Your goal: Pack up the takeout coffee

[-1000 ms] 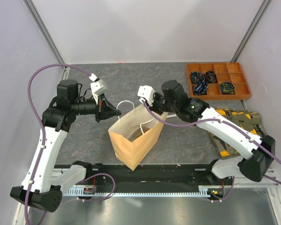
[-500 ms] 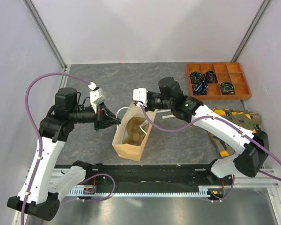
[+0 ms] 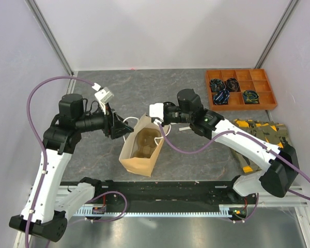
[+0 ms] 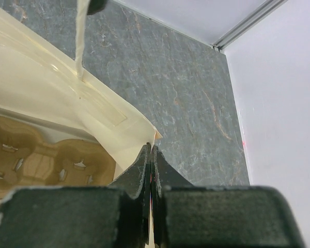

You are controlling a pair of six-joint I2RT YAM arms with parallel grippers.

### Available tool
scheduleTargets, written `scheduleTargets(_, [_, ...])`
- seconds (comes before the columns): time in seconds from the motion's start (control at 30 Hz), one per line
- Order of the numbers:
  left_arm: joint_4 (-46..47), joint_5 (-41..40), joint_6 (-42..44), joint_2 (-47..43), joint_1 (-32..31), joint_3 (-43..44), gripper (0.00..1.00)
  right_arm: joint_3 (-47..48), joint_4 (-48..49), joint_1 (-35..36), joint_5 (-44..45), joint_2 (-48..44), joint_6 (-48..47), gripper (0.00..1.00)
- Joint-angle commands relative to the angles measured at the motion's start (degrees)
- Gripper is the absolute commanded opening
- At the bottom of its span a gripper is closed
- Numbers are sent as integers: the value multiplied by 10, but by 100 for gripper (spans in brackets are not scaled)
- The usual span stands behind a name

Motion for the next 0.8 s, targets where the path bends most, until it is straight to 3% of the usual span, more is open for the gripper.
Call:
scheduleTargets(0.0, [16,-57,-73,21,4,45,66,-6,46,-1,-14,-21,8,0])
scheduleTargets(0.1, [25,-70,-62,19,3,71,73,-1,42,-1,-1,-16,23,0])
scheduleTargets(0.23, [22,-11,34,18,0,125,82,17,21,-1,7,-3,36,0])
scheduleTargets(0.4, [-34,-22,139,24,-16,172,83,26,2,-1,31,8,57,0])
scheduleTargets(0.53, [-115,94,141,72,-27,264,52,28,0,-1,36,10,62,0])
scheduleTargets(0.63, [-163,127,125,103,-52,278,38,32,-1,-1,42,13,63,0])
scheduleTargets(0.77, [-169,137,90,125,-70,254,28,32,1,-1,43,18,63,0])
